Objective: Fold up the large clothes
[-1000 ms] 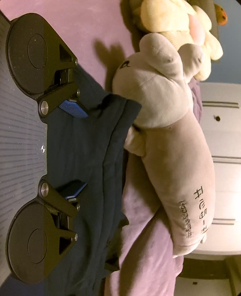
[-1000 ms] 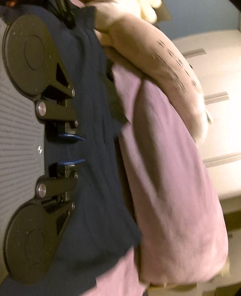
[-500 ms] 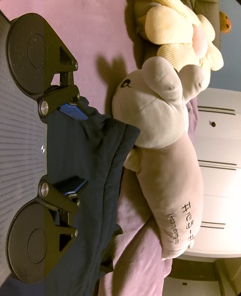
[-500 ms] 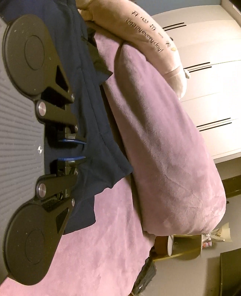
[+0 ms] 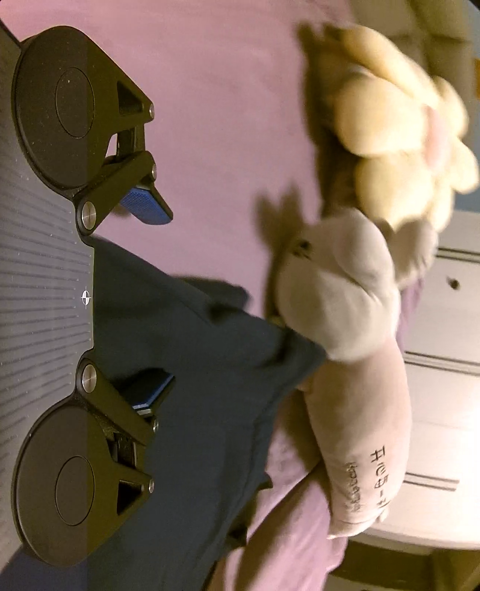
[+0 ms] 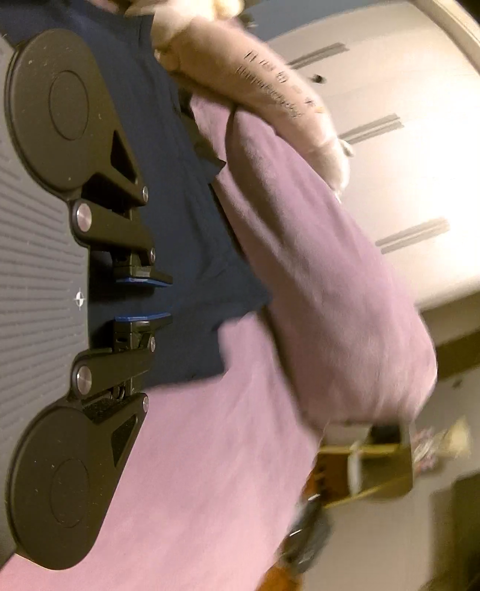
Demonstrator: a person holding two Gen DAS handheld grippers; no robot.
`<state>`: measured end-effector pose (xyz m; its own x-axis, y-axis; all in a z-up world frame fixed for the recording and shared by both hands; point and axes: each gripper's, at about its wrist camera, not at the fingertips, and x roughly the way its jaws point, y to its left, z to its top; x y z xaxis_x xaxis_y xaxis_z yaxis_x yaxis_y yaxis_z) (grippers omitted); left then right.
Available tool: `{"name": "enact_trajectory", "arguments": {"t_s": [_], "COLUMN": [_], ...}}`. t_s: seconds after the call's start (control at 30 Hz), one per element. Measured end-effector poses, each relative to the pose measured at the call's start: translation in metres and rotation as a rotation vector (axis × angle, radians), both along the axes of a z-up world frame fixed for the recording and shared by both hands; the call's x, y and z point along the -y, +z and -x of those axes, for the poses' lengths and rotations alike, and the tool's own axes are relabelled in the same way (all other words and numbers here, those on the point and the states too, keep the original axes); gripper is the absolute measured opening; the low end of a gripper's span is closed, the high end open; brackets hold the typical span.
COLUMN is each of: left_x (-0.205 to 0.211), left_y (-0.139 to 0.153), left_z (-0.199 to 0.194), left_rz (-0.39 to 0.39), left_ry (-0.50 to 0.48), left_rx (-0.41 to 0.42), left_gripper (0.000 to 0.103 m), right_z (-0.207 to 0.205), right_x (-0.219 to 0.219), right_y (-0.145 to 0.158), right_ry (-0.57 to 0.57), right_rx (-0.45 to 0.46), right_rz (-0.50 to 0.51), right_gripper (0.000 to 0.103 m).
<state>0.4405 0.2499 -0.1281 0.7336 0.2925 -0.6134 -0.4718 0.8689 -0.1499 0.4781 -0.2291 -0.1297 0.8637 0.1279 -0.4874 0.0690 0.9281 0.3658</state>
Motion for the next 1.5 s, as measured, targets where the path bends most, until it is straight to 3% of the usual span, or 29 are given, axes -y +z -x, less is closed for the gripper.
{"name": "enact_trajectory", "arguments": {"t_s": [0.13,0.23,0.27,0.4,0.47,0.53,0.67,0.83,0.93,1.1,1.23,1.33,1.4,1.5], "left_x": [0.000,0.017,0.022,0.023,0.014,0.000,-0.018,-0.029,-0.033,-0.032,-0.032,-0.033,-0.032,-0.032], "left_y": [0.001,-0.001,0.002,0.007,0.008,0.003,-0.018,-0.027,-0.026,-0.026,-0.030,-0.031,-0.028,-0.021], "left_z": [0.061,0.094,0.100,0.112,0.113,0.108,0.094,0.077,0.071,0.067,0.063,0.060,0.059,0.059], "left_rz": [0.071,-0.017,-0.012,0.164,0.275,0.385,0.547,0.592,0.632,0.615,0.630,0.659,0.648,0.622], "left_ry": [-0.049,-0.108,-0.135,-0.198,-0.170,-0.118,-0.008,0.031,0.050,0.019,0.036,0.063,0.059,0.039], "left_rx": [-0.036,-0.103,-0.117,-0.096,-0.035,0.003,-0.018,0.007,0.028,0.040,0.042,0.034,0.024,0.012], "left_gripper": [0.092,0.092,0.092,0.091,0.091,0.090,0.087,0.077,0.068,0.062,0.073,0.074,0.070,0.053], "right_z": [0.091,0.127,0.133,0.137,0.131,0.121,0.095,0.071,0.059,0.052,0.047,0.048,0.051,0.047], "right_x": [0.031,0.047,0.053,0.070,0.075,0.079,0.081,0.074,0.069,0.067,0.061,0.061,0.064,0.065], "right_y": [-0.004,-0.015,-0.020,-0.032,-0.034,-0.040,-0.060,-0.068,-0.074,-0.075,-0.069,-0.067,-0.070,-0.068], "right_ry": [0.020,0.001,0.002,-0.016,-0.035,-0.054,-0.109,-0.135,-0.136,-0.089,-0.085,-0.088,-0.101,-0.111], "right_rx": [-0.071,-0.153,-0.165,-0.183,-0.168,-0.175,-0.227,-0.218,-0.227,-0.234,-0.236,-0.231,-0.237,-0.267], "right_rz": [-0.132,-0.241,-0.316,-0.561,-0.634,-0.697,-0.774,-0.820,-0.852,-0.836,-0.788,-0.785,-0.800,-0.813], "right_gripper": [0.018,0.038,0.039,0.046,0.064,0.069,0.064,0.044,0.044,0.047,0.051,0.053,0.051,0.043]}}
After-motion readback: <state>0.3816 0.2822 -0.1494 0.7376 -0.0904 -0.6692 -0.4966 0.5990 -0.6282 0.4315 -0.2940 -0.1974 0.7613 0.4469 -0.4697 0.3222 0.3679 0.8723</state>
